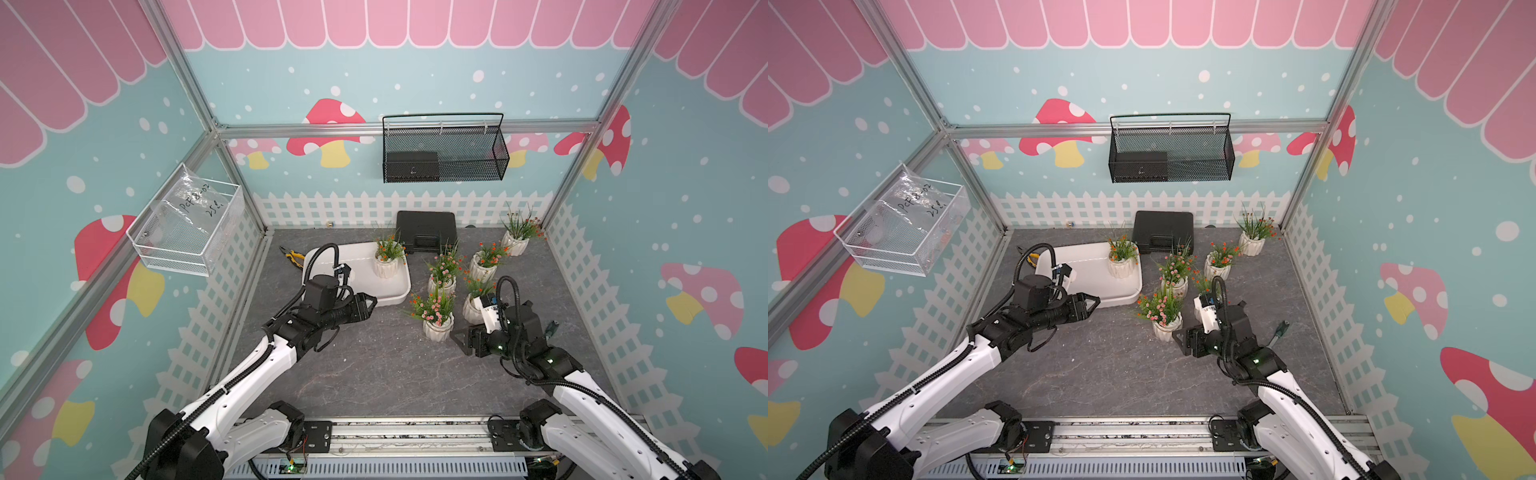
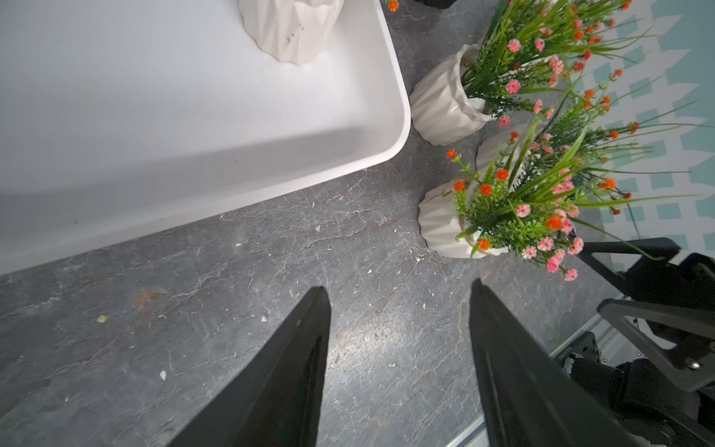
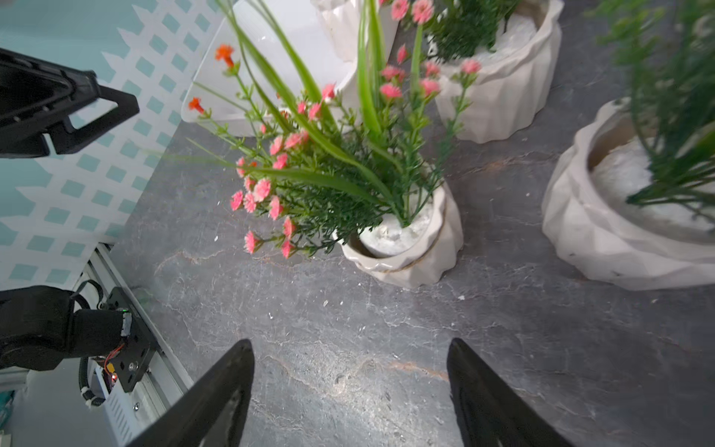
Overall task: Put the potted gypsophila into the storage box
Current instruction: Pick up the baby's breath potted plant from the center of the board.
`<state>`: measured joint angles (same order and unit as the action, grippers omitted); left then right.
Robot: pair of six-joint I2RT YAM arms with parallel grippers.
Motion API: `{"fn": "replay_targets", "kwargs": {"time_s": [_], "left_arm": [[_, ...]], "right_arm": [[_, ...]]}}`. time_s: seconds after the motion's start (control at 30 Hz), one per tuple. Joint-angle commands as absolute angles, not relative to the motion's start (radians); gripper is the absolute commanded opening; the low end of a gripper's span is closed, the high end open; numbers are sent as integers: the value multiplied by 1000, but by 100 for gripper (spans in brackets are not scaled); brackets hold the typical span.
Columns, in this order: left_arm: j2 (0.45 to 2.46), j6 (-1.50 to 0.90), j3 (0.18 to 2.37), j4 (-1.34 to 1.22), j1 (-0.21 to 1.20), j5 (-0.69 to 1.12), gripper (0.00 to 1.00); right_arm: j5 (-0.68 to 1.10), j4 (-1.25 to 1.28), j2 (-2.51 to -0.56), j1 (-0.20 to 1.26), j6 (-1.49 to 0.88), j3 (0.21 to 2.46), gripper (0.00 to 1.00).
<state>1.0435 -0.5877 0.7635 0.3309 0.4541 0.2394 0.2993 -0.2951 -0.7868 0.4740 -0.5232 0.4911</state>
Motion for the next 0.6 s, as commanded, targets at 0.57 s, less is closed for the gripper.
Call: {"fn": "replay_targets", "kwargs": {"time_s": [0.57], "left_arm": [[1027,-538,679,341,459,322,63]], "right_arm": [[-27,-66,-1004,660,-489,434,99]]}}
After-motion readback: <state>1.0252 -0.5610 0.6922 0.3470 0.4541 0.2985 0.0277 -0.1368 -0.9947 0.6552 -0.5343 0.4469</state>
